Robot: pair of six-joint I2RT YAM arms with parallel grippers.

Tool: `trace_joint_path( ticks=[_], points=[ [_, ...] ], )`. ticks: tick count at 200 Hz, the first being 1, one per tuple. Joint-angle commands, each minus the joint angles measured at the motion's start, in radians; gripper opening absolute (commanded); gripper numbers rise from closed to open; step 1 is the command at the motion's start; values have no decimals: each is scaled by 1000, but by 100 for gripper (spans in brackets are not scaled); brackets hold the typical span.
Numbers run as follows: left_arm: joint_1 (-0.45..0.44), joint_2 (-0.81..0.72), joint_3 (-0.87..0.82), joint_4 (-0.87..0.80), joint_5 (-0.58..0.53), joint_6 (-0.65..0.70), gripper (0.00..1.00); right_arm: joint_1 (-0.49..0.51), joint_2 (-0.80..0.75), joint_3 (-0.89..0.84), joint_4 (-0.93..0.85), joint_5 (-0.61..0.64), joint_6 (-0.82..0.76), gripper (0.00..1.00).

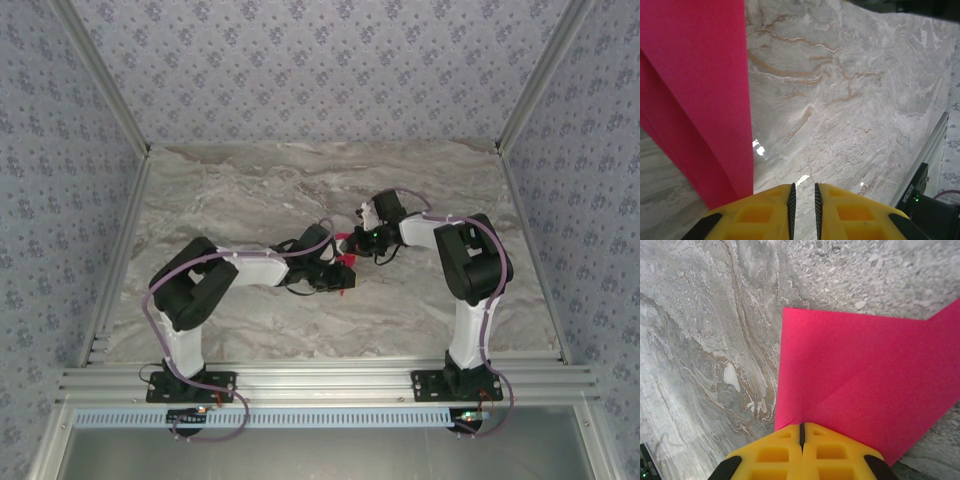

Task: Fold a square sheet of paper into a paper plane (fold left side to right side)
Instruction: Fold the wing for the fifth time at the center of the table.

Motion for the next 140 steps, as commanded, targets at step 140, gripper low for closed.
trace_joint_path(
  ticks=[140],
  points=[
    [1,9,-23,-21,-39,11,18,3,52,2,-128,127,-40,7]
  ],
)
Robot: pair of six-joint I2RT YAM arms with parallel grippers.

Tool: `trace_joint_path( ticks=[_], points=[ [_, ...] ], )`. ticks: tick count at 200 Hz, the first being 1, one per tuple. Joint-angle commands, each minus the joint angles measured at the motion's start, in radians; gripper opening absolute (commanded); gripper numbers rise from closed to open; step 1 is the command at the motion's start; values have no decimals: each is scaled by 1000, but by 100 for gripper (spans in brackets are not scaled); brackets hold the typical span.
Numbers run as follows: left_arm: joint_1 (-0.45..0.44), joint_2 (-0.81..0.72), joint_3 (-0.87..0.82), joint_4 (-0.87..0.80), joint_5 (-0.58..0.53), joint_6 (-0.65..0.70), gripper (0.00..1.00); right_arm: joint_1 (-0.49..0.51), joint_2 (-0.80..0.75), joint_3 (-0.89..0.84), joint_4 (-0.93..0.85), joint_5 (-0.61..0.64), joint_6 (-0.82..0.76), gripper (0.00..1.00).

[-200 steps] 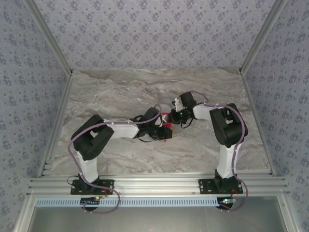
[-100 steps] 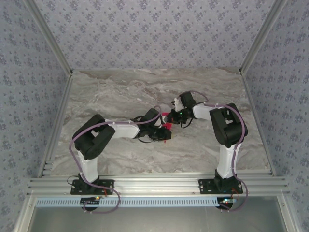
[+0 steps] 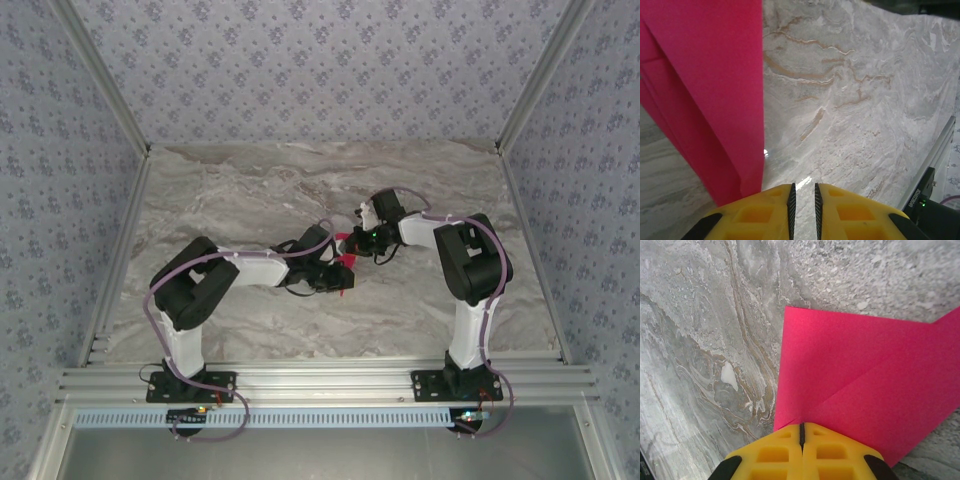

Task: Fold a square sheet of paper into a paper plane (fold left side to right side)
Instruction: Fold the wing for the fifth time at the center of the table.

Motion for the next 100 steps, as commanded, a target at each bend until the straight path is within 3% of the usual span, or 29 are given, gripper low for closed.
trace_joint_path(
  ticks=[1,100],
  points=[
    [1,7,-15,-21,-15,12,18,-2,52,-9,-105,110,-19,7],
    [3,15,-40,-3,-13,-5,18,-2,52,-6,-109,111,-19,7]
  ],
)
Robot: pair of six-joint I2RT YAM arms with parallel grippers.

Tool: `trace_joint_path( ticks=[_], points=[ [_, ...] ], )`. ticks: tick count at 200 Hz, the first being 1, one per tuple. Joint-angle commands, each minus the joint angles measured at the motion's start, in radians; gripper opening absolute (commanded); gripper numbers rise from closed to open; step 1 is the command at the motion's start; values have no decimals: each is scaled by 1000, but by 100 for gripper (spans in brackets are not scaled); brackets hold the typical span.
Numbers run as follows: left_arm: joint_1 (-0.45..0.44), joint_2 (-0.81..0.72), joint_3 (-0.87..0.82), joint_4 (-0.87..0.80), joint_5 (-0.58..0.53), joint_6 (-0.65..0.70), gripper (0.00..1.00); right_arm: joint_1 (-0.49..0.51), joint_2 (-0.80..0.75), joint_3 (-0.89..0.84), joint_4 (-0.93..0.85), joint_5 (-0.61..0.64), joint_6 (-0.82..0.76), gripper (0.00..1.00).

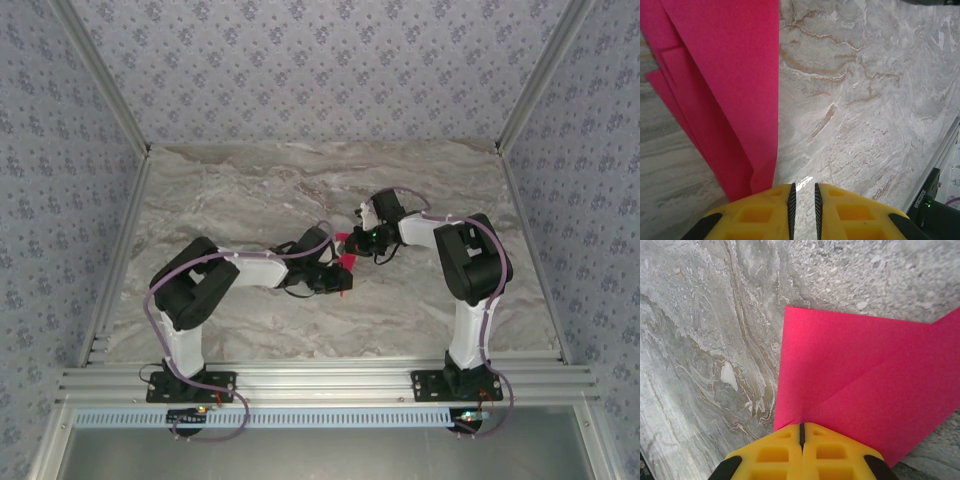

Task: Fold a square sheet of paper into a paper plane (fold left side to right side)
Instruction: Fold the wing for the fifth time at the center of the table.

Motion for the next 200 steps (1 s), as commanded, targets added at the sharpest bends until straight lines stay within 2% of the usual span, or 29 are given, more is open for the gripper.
trace_joint_path(
  ticks=[1,77,163,200],
  points=[
    [3,15,-20,-12,-10,-4,18,-2,52,-9,-105,109,-19,6],
    [2,-7,-67,-1,-24,-20,16,-4,62,3,-128,127,-23,7],
    [3,-101,-183,55,6,-50,10,-10,70,15,-144,131,-28,7],
    [54,-163,-205,108,56,-68,10,-8,67,16,-138,118,-23,6]
  ],
)
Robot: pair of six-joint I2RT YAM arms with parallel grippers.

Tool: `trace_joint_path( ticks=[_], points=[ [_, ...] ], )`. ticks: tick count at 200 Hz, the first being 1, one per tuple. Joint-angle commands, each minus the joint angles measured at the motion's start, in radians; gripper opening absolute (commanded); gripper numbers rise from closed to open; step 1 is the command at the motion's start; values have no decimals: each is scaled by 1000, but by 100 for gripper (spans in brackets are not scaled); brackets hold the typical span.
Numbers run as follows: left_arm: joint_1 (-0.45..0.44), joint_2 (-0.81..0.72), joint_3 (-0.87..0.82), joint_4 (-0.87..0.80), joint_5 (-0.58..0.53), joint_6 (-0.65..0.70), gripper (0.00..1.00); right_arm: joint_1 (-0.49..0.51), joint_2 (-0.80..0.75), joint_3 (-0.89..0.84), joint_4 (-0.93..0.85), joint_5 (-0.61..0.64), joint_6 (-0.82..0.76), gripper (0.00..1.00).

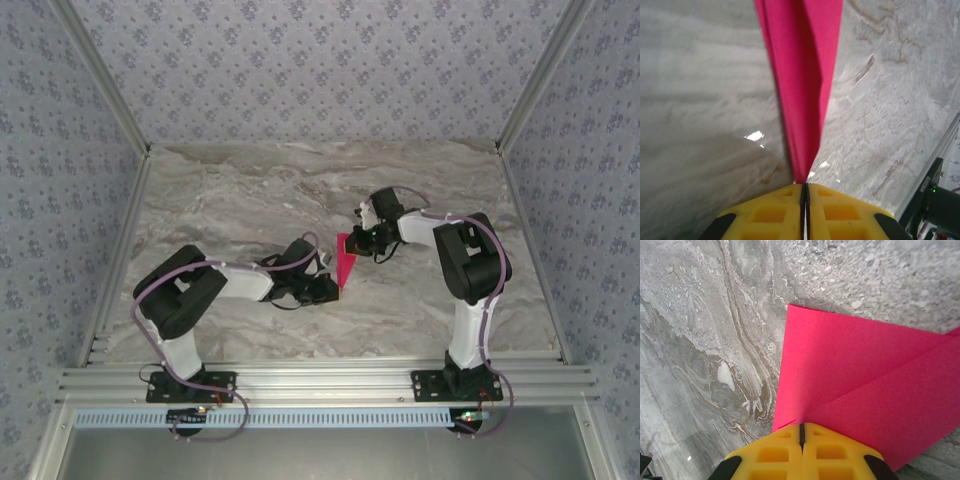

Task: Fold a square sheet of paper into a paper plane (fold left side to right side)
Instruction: Fold the wing for the fifth time at the center of the table.

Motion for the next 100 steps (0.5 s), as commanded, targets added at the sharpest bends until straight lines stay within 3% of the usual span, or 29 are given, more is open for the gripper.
trace_joint_path(
  ticks=[1,63,100],
  points=[
    [36,-56,-4,5,48,-12,10,-8,57,-13,-88,109,-20,7],
    [53,-44,112,-39,94,38,10,-6,52,-12,-91,110,-18,6],
    [58,43,197,-49,113,62,10,-6,52,-11,-90,108,-18,6]
  ],
)
